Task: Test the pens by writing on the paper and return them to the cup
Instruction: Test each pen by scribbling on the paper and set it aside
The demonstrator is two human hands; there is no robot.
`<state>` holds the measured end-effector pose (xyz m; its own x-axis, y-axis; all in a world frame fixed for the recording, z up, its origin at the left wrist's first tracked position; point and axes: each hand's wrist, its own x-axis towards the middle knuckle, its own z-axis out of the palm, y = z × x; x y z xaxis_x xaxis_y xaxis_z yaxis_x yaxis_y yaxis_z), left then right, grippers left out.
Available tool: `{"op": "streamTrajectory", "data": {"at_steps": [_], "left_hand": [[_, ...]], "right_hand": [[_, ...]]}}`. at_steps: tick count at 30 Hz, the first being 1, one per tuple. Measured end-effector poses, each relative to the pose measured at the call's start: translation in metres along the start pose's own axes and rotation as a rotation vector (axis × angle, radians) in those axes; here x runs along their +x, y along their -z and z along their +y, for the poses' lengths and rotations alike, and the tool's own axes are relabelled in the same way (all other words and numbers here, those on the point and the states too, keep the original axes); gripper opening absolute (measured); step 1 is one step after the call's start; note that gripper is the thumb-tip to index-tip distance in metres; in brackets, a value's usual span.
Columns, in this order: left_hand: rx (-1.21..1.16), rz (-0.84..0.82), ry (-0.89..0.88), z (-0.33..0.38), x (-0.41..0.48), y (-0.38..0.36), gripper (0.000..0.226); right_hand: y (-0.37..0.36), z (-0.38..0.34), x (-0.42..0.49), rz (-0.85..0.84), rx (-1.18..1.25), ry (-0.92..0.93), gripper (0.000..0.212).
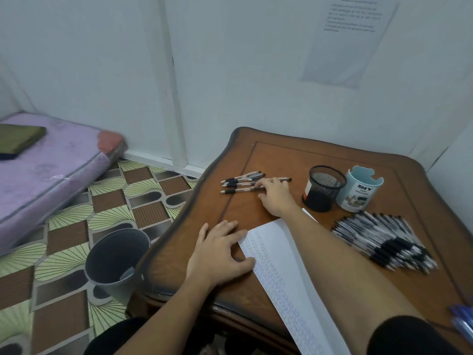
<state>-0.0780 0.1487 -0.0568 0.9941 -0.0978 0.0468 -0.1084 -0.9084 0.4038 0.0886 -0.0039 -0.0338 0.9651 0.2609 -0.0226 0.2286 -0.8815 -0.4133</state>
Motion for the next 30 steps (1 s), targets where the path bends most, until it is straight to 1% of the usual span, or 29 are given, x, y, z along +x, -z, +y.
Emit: {"op": "streamTrajectory", "data": {"at_steps": [2,4,7,9,11,16,18,20,21,23,25,26,27,30], "left_hand": [[0.003,0.0,-0.003,0.0,-0.001,0.0,0.071],[0.006,0.002,-0.003,0.001,-0.001,0.001,0.071],[0.007,0.005,-0.005,0.002,-0.001,0.001,0.071],[0.006,0.005,-0.005,0.001,-0.001,0.001,0.072],[0.008,-0.001,-0.005,0.0,-0.001,0.0,0.072],[0.009,-0.011,-0.006,-0.001,0.0,0.0,0.071],[0.009,-0.008,-0.005,-0.001,0.0,0.0,0.071],[0.001,-0.004,-0.005,-0.002,0.0,-0.001,0.071],[-0.003,-0.002,-0.004,-0.002,0.0,-0.001,0.072],[-0.004,-0.006,0.001,-0.003,0.0,-0.001,0.072],[-0.003,-0.012,0.002,-0.002,0.0,-0.001,0.077],[0.0,-0.017,0.001,-0.002,0.0,0.0,0.08],[0.003,-0.021,-0.001,-0.002,0.0,0.0,0.084],[0.011,-0.017,-0.005,-0.002,0.0,-0.001,0.089]], "right_hand": [[0.002,0.003,-0.001,-0.003,0.012,0.023,0.024],[0.003,0.005,-0.002,0.021,0.028,0.033,0.022],[0.005,0.007,-0.001,0.039,0.095,0.012,0.034],[0.004,0.007,0.002,0.021,0.076,0.007,0.039],[0.001,0.009,0.004,0.021,0.057,0.001,0.033],[-0.002,0.009,0.0,0.055,0.123,-0.026,0.009],[0.003,0.009,-0.006,0.043,0.269,-0.025,0.004],[0.011,0.007,-0.017,0.038,0.516,-0.047,0.004],[0.016,0.006,-0.023,0.057,0.627,-0.063,0.003],[0.024,0.002,-0.037,0.148,0.83,-0.12,0.002],[0.032,-0.001,-0.052,0.209,1.15,-0.185,0.005],[0.035,-0.002,-0.061,0.215,1.329,-0.187,0.007],[0.037,-0.002,-0.069,0.226,1.448,-0.171,0.01],[0.041,-0.001,-0.093,0.265,1.564,-0.129,0.023]]}}
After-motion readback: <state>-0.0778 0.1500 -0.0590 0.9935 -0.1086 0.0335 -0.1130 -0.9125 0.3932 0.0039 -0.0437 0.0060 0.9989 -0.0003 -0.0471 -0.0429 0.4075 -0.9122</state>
